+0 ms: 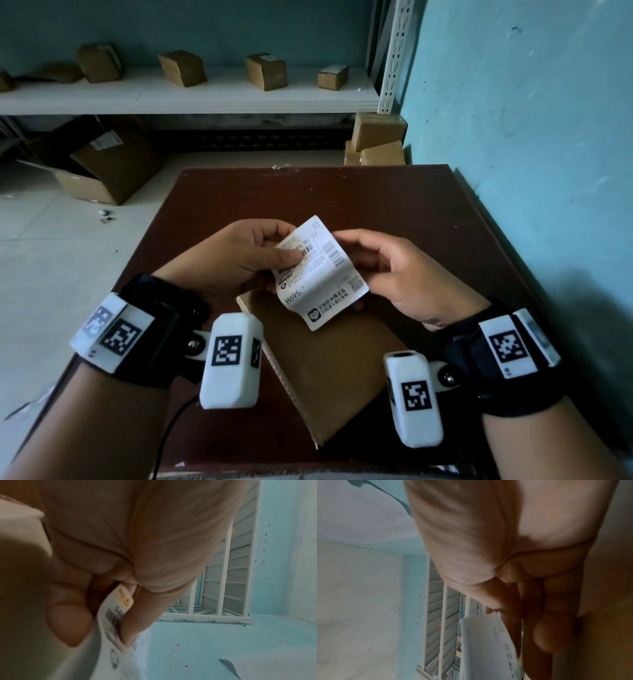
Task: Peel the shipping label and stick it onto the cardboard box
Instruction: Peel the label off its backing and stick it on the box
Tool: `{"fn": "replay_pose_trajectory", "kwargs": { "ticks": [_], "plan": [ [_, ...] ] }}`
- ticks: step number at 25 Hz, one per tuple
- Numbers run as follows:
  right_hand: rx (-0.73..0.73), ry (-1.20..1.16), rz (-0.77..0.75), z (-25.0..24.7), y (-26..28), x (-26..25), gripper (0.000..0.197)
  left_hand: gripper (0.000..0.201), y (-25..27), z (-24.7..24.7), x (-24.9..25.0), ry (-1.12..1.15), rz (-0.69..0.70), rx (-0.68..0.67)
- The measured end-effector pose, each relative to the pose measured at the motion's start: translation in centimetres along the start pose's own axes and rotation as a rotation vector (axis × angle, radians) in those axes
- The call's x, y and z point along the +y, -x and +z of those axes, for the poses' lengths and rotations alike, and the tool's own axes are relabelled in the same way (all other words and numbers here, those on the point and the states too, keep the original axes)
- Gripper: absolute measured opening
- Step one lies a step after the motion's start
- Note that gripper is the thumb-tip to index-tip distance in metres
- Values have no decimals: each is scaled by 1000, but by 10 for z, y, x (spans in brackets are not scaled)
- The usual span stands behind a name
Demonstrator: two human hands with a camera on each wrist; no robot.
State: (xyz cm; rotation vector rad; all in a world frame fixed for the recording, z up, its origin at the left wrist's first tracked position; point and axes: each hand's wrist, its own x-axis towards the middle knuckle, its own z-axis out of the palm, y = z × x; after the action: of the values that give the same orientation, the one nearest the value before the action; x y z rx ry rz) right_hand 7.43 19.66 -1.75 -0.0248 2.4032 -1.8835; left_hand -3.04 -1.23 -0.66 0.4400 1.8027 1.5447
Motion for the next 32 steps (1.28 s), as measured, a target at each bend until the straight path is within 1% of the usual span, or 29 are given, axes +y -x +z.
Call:
{"fn": "replay_pose_trajectory", "kwargs": {
  "ticks": [1, 2, 4, 5, 6, 9, 13, 19, 22, 32],
  "plan": [
    [3, -23, 43, -2, 0, -1, 61, 36, 0, -3, 0, -9, -4, 29],
    [20, -57, 85, -4, 1, -2, 59, 38, 0, -5, 1, -25, -13, 49],
    [49, -116, 138, -7, 3, -5, 40, 41, 1, -9, 3, -69, -30, 60],
    [35, -105, 149, -8, 4, -7, 31, 42, 2, -9, 4, -92, -38, 53],
    [4, -54, 155, -8, 5, -7, 27, 42, 3, -8, 5, -112, -46, 42],
    [-60, 120, 145, -6, 5, -7, 34, 37, 3, -3, 6, -161, -56, 24],
    [-87, 140, 173, -7, 6, -6, 39, 25, 5, 0, 7, -240, -60, 31],
    [-164, 212, 230, -6, 10, -7, 47, 22, 8, 4, 10, -325, -57, 46],
    [-181, 265, 246, -8, 12, -10, 51, 21, 8, 6, 10, -366, -52, 62],
    [-211, 456, 241, -6, 19, -20, 48, 19, 13, 13, 14, -459, -88, 25]
  ]
}}
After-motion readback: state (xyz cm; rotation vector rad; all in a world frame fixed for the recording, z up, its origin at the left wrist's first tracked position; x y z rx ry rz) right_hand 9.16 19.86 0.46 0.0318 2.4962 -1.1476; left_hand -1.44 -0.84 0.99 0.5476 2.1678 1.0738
